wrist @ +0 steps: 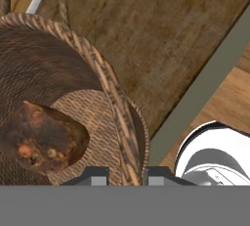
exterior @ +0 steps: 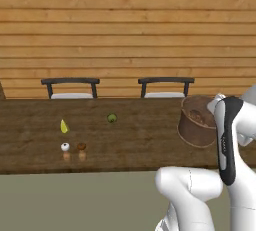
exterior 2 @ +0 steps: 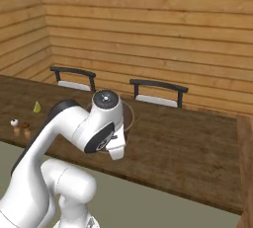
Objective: Open the cabinet, pick up the bread from the cabinet and place it in the basket. Then move the basket to the dining counter.
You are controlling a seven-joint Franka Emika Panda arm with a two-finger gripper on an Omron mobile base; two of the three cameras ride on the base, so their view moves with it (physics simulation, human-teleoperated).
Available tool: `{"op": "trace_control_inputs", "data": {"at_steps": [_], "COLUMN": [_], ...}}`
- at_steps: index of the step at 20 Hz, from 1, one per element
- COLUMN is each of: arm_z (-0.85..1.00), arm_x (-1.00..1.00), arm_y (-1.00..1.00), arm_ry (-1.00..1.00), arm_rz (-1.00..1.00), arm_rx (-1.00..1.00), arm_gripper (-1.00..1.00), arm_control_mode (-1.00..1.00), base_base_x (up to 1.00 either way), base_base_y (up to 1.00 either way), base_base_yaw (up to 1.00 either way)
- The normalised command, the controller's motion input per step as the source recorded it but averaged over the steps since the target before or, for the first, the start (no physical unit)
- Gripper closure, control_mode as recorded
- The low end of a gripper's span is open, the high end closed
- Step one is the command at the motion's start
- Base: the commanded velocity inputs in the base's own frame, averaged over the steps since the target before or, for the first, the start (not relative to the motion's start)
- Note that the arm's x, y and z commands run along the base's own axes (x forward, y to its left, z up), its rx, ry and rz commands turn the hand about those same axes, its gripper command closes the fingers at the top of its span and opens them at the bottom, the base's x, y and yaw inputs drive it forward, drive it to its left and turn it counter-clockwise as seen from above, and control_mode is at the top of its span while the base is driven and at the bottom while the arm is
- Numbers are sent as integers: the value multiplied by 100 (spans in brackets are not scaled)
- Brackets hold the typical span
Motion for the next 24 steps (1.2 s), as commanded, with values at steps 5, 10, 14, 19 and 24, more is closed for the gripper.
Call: {"op": "trace_control_inputs", "data": {"at_steps": [5,10,14,19,24], "arm_z": [0,0,0,0,-14], "arm_x": [0,0,0,0,78], "arm_y": [0,0,0,0,-2], "arm_ry": [0,0,0,0,11], "arm_rz": [0,0,0,0,0], "arm_rx": [0,0,0,0,1], "arm_gripper": [100,100,100,100,100], "arm_control_mode": [100,100,100,100,-100], "base_base_x": [5,0,0,2,0], "base_base_y": [1,0,0,0,0], "base_base_yaw": [0,0,0,0,0]}}
